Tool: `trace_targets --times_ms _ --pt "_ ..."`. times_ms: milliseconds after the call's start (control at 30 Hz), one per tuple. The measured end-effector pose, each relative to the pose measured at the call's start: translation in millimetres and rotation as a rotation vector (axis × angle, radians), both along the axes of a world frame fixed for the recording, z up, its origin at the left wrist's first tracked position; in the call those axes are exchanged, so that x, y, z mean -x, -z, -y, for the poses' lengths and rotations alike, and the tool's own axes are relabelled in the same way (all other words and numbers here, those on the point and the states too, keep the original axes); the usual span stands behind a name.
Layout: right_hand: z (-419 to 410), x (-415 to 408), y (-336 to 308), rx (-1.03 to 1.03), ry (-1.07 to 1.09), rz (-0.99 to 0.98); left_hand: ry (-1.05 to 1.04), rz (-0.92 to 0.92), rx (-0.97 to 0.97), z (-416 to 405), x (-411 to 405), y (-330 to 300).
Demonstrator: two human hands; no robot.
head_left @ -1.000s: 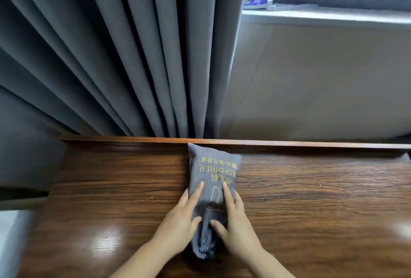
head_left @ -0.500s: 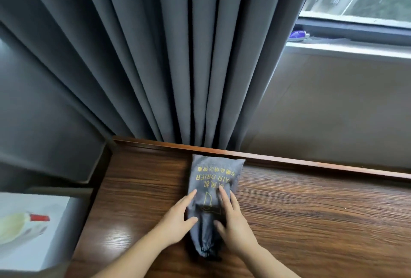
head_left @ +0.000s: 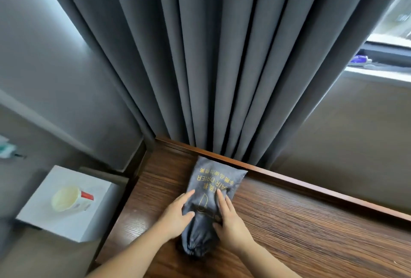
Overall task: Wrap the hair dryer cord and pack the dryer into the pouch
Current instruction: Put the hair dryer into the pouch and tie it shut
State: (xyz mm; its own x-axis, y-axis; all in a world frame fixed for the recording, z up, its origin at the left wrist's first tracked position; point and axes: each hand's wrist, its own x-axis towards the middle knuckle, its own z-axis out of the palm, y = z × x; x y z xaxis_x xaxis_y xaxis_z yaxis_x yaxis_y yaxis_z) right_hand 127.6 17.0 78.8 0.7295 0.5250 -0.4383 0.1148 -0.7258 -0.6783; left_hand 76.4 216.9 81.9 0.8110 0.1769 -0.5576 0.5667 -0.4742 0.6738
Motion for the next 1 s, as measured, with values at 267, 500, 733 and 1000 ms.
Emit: trace_targets --times_ms 267,500,733,1000 --pt "-103 -10 1 0.019 -0.094 -0.005 -0.14 -0.009 -0.001 -99 5 -3" --pt "-164 -7 0 0.056 -0.05 0.038 -0.088 -0.007 0.061 -162 -4 0" --pt "-175 -3 -6 0.115 0.012 0.084 0.125 0.021 0.013 -182 -6 3" --pt "-167 3 -14 0.196 -0.029 0.083 0.282 0.029 -0.149 -186 3 -7"
